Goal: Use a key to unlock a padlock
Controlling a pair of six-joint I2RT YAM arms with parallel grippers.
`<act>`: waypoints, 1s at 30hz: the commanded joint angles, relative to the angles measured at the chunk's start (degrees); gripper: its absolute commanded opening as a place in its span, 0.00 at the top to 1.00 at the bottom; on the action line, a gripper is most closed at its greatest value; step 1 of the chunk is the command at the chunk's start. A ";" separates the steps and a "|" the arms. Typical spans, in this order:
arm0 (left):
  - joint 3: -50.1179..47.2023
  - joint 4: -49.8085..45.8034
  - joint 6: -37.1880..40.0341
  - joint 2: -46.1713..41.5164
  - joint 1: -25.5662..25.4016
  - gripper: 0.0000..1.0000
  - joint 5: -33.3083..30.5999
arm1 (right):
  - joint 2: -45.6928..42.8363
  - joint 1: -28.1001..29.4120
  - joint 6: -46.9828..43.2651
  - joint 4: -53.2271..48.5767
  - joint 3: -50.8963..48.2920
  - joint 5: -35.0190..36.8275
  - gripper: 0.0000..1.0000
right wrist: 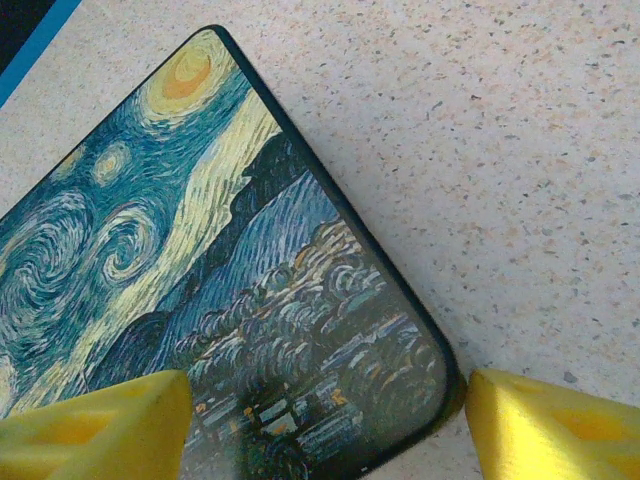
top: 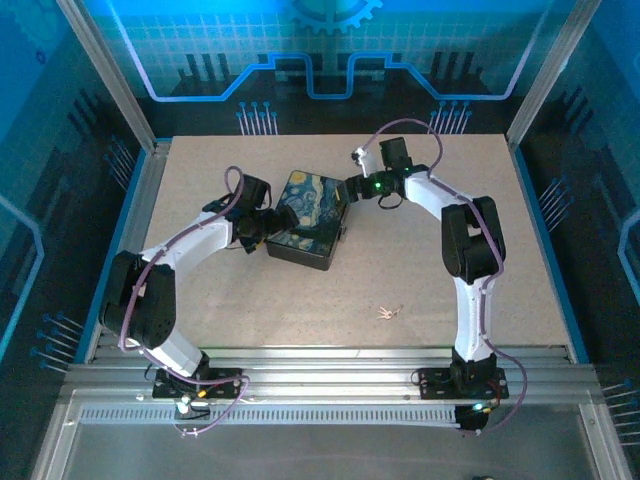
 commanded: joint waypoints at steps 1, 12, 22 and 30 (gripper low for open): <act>-0.41 -4.44 -3.61 -2.93 -0.08 0.01 0.64 | -1.12 0.64 -1.20 0.15 0.20 0.62 0.26; -3.18 1.90 -11.08 -1.97 -4.92 0.01 3.68 | 4.19 0.62 -1.87 -0.92 7.62 -1.14 0.26; 2.65 1.98 -8.45 3.17 -4.55 0.01 0.81 | 1.72 0.74 -3.33 -0.65 3.80 -4.41 0.33; 6.20 1.99 -6.23 5.56 -3.60 0.01 -0.19 | -4.20 0.86 -4.07 1.74 -5.68 -4.72 0.34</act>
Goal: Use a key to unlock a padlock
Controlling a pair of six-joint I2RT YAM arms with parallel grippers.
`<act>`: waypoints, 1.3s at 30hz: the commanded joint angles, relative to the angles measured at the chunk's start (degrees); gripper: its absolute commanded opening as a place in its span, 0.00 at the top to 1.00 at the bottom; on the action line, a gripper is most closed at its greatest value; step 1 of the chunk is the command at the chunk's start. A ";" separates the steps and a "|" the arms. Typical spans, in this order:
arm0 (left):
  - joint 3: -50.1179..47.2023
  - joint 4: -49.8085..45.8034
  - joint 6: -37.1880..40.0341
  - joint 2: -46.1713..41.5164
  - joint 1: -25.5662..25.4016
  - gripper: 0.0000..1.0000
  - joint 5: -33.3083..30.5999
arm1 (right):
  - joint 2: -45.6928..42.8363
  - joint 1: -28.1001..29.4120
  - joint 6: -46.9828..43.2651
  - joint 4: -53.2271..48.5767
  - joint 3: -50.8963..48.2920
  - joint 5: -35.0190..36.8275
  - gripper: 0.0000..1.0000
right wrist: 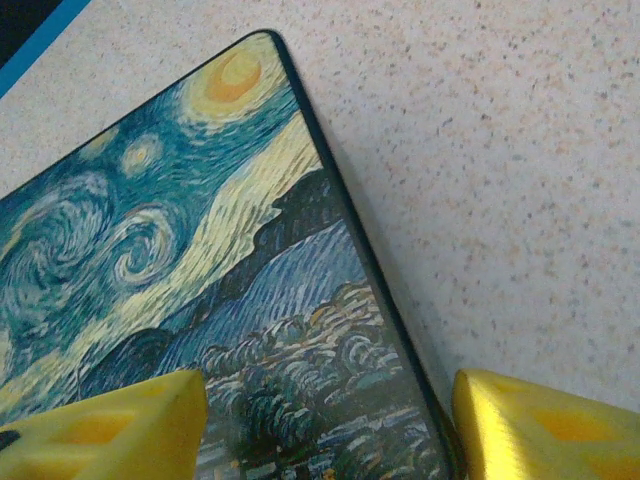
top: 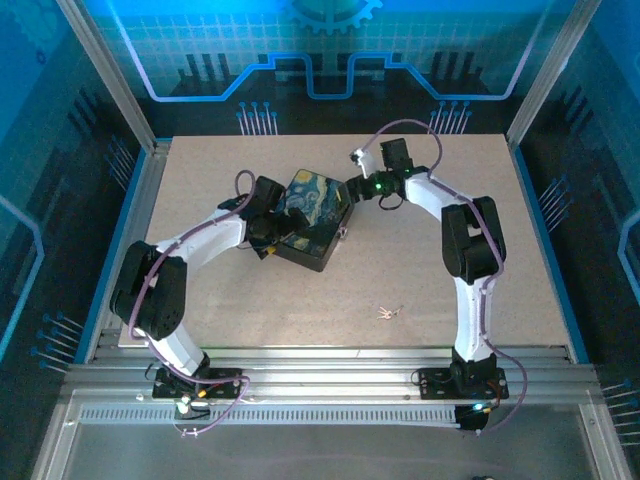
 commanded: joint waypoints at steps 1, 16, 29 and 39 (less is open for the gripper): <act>3.36 2.57 2.34 1.17 0.55 0.01 -0.13 | -3.95 1.18 -0.52 -0.39 -4.59 -3.13 0.34; 17.82 0.08 11.76 13.12 1.86 0.01 -2.02 | -14.21 3.95 10.82 3.58 -21.13 8.50 0.34; 33.78 0.18 14.01 26.09 1.90 0.01 -3.14 | -13.04 7.26 27.07 9.27 -24.18 15.32 0.33; 35.12 -5.86 20.91 21.57 4.18 0.01 -8.92 | -17.35 6.21 27.40 6.22 -24.73 16.96 0.23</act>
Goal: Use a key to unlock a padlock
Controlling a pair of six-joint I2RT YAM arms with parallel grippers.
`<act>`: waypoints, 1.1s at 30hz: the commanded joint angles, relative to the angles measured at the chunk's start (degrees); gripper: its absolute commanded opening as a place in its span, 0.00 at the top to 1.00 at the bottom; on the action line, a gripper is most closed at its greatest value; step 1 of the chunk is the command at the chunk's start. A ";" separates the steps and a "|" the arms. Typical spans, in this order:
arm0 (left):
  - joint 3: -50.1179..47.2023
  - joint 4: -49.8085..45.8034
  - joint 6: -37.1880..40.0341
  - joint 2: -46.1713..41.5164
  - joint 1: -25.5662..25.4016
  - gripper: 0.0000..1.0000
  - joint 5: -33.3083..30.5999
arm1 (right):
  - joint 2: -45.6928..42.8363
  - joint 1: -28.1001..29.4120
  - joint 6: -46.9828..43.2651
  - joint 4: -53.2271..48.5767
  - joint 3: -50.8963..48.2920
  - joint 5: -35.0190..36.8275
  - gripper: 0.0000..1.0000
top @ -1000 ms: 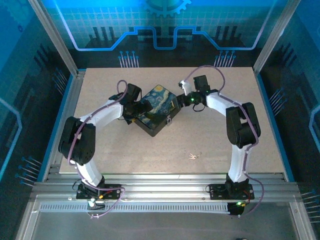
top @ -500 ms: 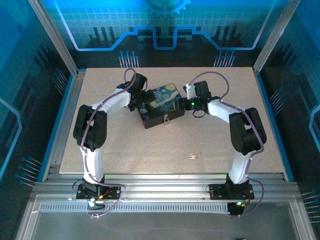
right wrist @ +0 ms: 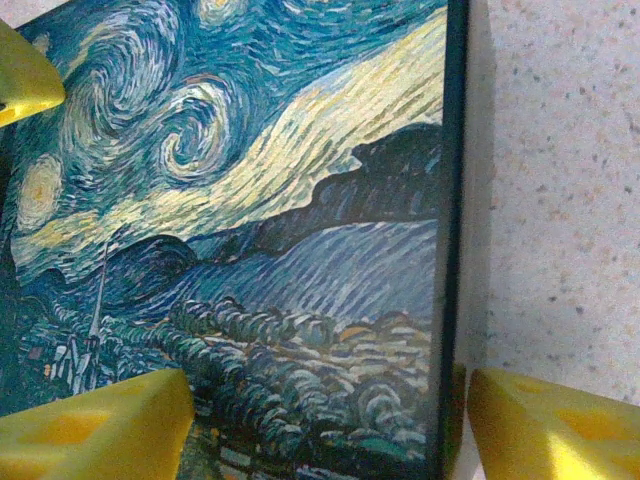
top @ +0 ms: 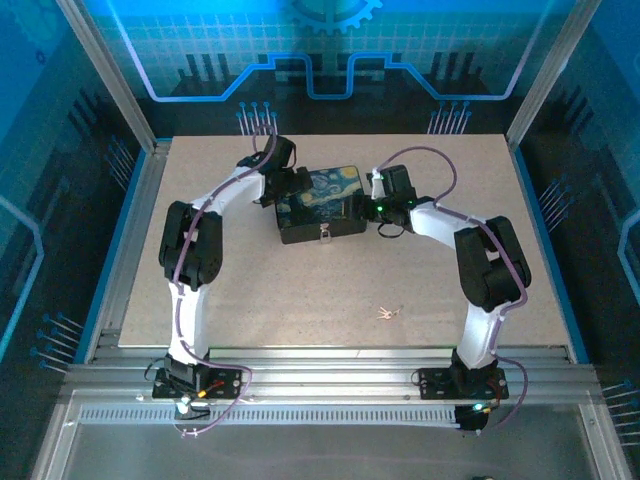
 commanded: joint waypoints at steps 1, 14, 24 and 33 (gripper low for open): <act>2.09 -3.32 6.10 -4.85 -0.20 0.01 -1.57 | -2.96 1.71 -0.13 -4.71 -1.36 -1.35 0.21; -7.89 -2.92 12.54 -20.81 0.01 0.01 -26.87 | -16.70 -1.87 -0.38 -15.22 -8.63 2.37 0.19; -17.06 -3.45 8.42 -30.58 -2.48 0.01 -23.88 | -30.57 -1.50 3.83 -25.36 -23.54 6.62 0.45; -21.31 -13.07 1.61 -30.79 -13.11 0.01 -20.23 | -40.06 5.13 10.75 -36.97 -30.72 11.84 0.55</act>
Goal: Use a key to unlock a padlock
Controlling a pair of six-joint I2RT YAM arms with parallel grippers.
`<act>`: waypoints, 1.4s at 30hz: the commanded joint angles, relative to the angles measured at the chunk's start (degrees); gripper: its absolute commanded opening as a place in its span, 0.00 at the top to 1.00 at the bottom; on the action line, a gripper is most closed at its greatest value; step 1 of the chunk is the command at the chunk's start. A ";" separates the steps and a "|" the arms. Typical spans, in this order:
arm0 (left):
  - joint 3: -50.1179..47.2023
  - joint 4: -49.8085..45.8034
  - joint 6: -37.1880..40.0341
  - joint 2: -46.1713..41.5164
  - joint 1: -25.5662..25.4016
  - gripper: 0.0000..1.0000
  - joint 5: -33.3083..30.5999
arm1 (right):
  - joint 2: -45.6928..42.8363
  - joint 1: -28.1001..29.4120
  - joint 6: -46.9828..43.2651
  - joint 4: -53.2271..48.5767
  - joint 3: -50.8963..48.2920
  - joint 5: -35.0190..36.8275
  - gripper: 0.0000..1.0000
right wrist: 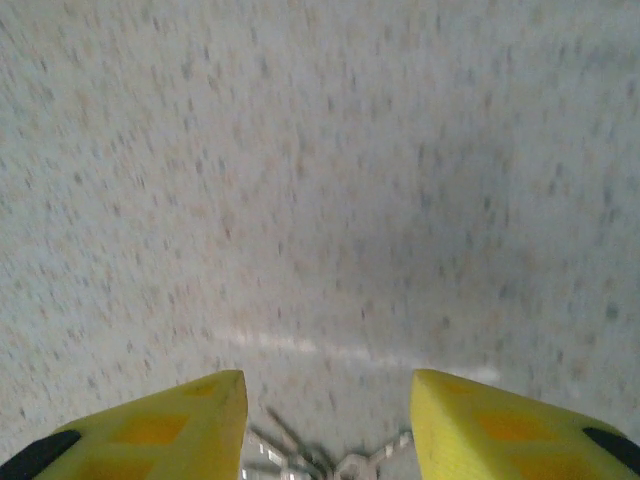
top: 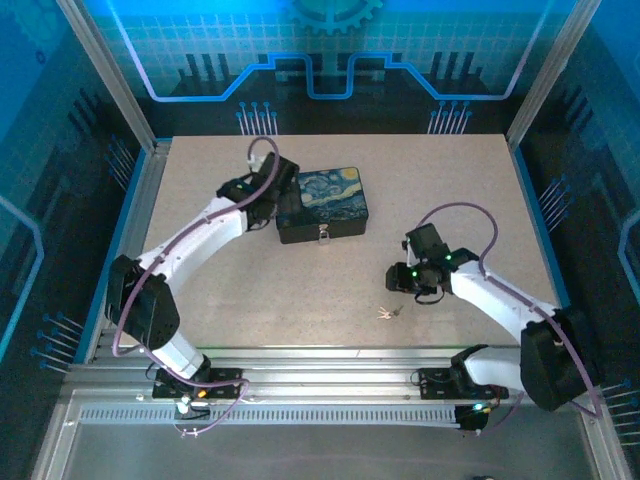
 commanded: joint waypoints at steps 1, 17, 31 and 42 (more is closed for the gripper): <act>-3.76 -4.85 -3.87 -2.37 -2.36 0.01 2.89 | -4.31 2.15 5.17 -7.64 -2.09 3.47 0.57; -7.92 -3.23 -5.49 -4.33 -5.13 0.01 6.50 | -3.36 10.11 20.64 -3.06 -5.35 5.45 0.64; -9.32 -1.47 -3.82 -4.66 -5.19 0.01 6.89 | 4.18 12.51 24.80 -0.10 -3.07 6.79 0.70; -8.88 -1.73 -2.69 -4.26 -5.16 0.01 6.94 | 8.47 11.60 22.03 1.00 -0.55 7.41 0.82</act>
